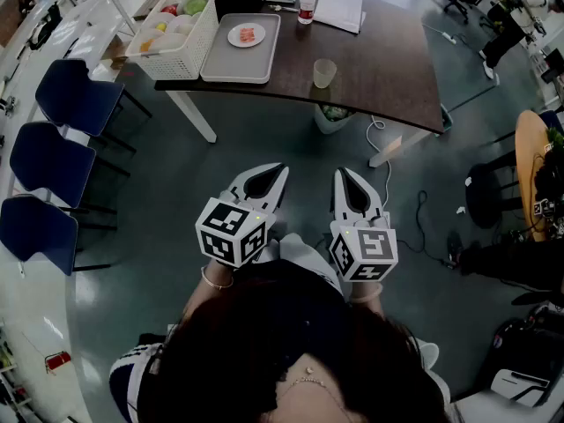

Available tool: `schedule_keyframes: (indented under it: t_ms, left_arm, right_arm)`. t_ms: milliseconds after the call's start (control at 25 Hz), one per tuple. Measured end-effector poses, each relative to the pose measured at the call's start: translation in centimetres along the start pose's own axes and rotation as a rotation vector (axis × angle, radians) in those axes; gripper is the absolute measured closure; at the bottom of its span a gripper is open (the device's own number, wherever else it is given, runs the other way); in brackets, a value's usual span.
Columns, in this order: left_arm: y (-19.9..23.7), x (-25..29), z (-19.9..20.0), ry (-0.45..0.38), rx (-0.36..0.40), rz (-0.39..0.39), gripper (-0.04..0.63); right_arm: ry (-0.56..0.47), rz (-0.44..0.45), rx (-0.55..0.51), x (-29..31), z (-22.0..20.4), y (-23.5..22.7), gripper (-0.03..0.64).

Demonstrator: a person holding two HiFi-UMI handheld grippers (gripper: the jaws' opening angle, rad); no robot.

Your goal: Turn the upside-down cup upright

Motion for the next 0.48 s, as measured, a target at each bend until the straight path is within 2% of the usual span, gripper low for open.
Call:
schedule_keyframes:
  t_ms: [480]
  left_arm:
    - [0.04, 1.01, -0.28, 0.019, -0.004, -0.003, 0.594]
  right_arm:
    - [0.006, 0.002, 0.013, 0.42, -0.23, -0.92, 0.601]
Point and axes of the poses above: the fingertips, and each gripper's own axes: x forward along the fingers, y to its left, z out of its top, the point moved 9 cm from there along -x, backward along the fingers, and after that the axes turned 1 degree about x, right-handed, at the moved point
